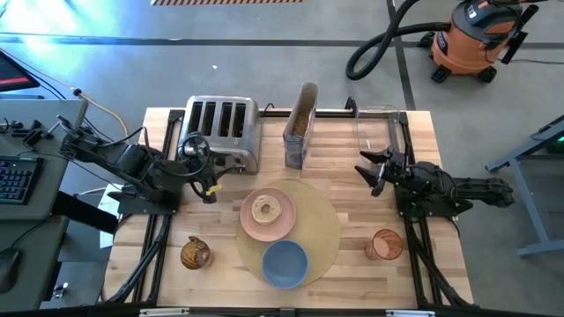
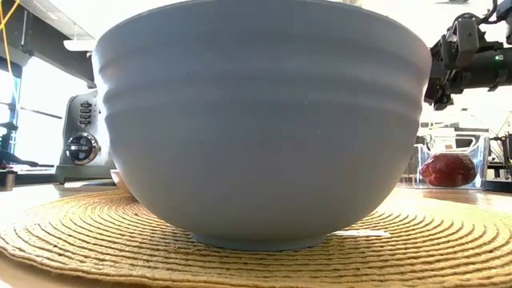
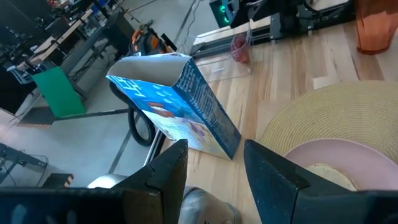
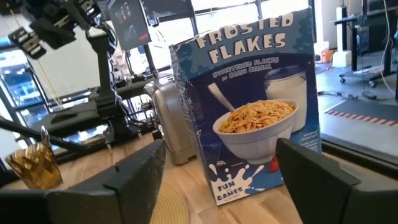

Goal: Arrange a breakfast setting
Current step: Put the red apple on the pink plate to the right of the toasted bagel

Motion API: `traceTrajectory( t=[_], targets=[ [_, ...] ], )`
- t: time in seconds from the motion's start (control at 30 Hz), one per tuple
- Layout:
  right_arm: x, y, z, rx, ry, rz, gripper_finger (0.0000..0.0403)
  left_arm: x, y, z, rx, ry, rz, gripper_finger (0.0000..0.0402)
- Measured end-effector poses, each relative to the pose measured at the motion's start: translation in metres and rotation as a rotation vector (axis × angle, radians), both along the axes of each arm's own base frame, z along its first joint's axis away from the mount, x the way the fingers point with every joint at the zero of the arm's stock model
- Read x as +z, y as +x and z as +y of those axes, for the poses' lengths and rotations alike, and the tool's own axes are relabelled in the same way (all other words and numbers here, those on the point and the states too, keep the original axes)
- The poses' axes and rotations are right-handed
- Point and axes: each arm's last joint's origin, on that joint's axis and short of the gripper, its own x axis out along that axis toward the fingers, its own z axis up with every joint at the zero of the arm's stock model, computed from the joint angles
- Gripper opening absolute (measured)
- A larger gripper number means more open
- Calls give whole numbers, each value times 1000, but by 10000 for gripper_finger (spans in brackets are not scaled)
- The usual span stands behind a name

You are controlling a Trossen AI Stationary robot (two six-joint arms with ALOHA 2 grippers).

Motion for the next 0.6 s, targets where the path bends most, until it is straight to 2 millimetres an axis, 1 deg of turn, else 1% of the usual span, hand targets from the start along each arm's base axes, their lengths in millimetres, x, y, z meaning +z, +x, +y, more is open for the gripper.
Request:
traceTrajectory(
  t=[0.17, 0.4, 0.6],
  targets=[
    [0, 0, 0, -3, -21, 9, 298, 0, 0, 0, 0, -1, -1, 148],
    [0, 0, -1, -31, -7, 1, 298, 0, 0, 0, 0, -2, -2, 147],
    [8, -1, -1, -24, 175, -164, 298, 0, 0, 0, 0, -2, -2, 149]
  ],
)
